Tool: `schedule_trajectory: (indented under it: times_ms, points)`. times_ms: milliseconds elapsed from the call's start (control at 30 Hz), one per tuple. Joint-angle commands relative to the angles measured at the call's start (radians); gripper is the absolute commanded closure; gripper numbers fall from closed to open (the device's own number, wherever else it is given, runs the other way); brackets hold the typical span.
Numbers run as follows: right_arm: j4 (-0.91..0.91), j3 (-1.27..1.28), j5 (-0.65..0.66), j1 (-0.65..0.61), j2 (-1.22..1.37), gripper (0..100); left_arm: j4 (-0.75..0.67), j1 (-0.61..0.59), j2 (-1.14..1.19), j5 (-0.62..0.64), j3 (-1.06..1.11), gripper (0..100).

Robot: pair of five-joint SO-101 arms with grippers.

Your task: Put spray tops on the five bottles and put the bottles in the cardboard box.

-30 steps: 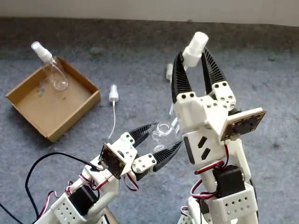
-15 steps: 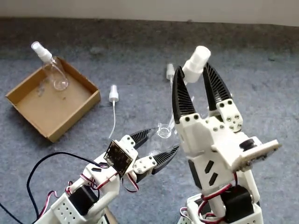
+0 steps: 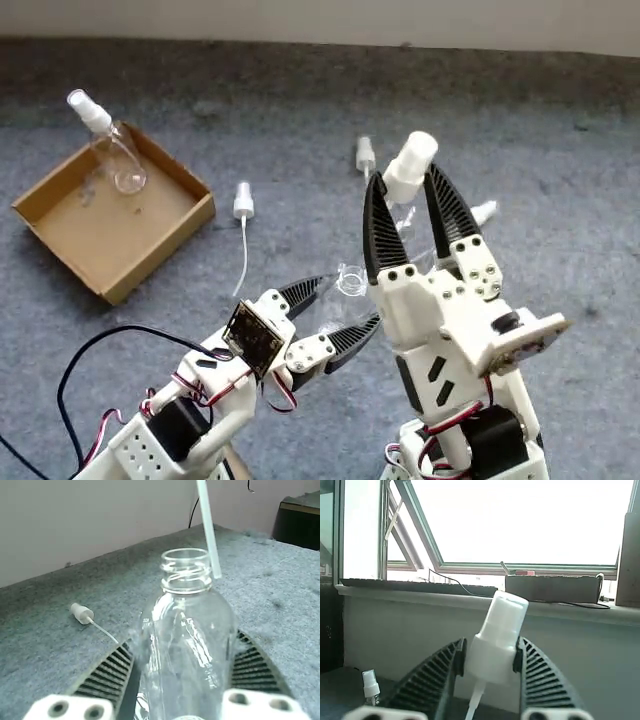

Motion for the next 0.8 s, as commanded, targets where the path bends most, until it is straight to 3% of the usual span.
schedule_trajectory:
  times_ms: [0,100,767]
  points:
    - [-0.079,0.016,-0.003,-0.054,-0.007,88.2,-0.002,0.012,-0.015,0.002,0.021,87]
    - [-0.179,0.035,-0.003,-0.058,-0.007,88.2,0.002,0.012,-0.015,0.002,0.021,87]
    - [-0.186,0.008,0.0,-0.056,-0.007,88.2,0.003,0.012,-0.015,0.002,0.021,87]
